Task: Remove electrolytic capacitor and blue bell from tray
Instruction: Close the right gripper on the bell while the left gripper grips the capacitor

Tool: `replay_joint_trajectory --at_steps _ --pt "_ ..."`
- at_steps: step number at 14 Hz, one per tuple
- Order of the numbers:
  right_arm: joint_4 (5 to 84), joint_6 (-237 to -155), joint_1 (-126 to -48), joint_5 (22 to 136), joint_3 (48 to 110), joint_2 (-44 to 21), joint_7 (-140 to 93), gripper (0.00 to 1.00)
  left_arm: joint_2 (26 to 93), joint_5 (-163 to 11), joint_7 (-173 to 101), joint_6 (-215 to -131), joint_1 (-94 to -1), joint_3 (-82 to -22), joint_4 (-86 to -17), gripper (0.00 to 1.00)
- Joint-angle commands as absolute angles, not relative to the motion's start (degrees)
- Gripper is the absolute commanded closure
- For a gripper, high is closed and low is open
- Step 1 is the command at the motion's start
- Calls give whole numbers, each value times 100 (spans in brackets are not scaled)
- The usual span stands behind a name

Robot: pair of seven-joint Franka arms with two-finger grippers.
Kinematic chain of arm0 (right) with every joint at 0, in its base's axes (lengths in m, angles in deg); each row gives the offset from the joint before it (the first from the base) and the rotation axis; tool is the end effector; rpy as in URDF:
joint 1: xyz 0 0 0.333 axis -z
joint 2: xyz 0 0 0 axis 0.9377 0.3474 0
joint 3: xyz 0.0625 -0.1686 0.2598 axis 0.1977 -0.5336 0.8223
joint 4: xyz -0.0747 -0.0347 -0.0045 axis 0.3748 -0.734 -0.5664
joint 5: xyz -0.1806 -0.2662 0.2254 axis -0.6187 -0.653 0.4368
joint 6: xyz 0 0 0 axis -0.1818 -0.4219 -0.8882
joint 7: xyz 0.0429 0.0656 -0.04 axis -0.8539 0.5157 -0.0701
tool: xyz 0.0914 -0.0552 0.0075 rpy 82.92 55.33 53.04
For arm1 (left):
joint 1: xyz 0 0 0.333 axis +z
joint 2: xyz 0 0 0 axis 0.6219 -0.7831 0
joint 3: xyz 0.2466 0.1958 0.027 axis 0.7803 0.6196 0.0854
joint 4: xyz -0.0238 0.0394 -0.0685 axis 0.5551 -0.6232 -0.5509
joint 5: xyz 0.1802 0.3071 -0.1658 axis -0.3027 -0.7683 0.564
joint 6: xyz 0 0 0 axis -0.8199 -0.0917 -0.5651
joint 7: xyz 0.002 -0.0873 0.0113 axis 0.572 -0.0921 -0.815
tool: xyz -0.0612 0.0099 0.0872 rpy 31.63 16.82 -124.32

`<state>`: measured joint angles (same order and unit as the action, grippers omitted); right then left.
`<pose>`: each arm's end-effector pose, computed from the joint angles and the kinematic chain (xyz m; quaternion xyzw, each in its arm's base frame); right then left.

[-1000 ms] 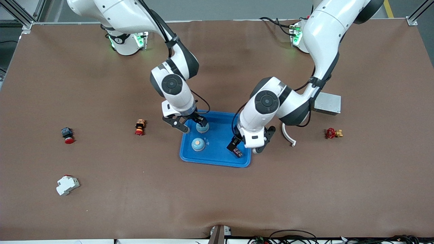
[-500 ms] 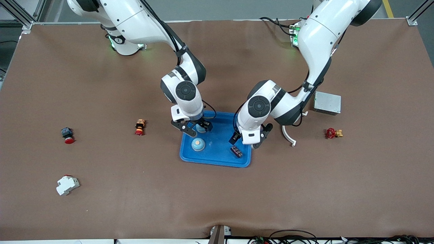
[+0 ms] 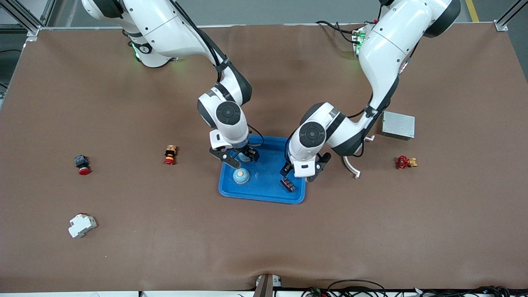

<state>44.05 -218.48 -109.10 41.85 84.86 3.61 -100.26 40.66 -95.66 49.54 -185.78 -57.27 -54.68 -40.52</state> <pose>0.5186 0.4320 0.2029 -0.9611 0.2760 -0.0043 0.0099 0.5660 -0.4172 0.2127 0.9012 0.4297 -0.0527 0.0218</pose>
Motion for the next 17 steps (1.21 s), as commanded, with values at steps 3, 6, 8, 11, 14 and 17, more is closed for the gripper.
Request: replay_joint_trajectory --at_steps 3,6,8,11,14,17 --pt "4268 -21899 -11037 4091 8420 486 -10238 0 3931 -9839 5043 -18676 -5788 -5457 -4030 0" --pt "4268 -21908 -11072 4099 8420 504 -10247 5 3843 -9961 4991 -18676 -5797 -5457 -4030 0" --pt "4268 -21986 -11081 4091 8420 513 -10325 6 3843 -9962 4999 -18676 -5840 -5466 -4030 0" --pt "4268 -22013 -11072 4091 8420 522 -10326 43 3861 -9892 5052 -18667 -5963 -5475 -4021 0" --pt "4224 -22031 -11072 4152 8429 522 -10335 100 3835 -9883 5052 -18667 -5999 -5475 -4047 0" --pt "4180 -22022 -11072 4178 8438 504 -10335 100 3808 -9927 5070 -18667 -6034 -5466 -4065 0"
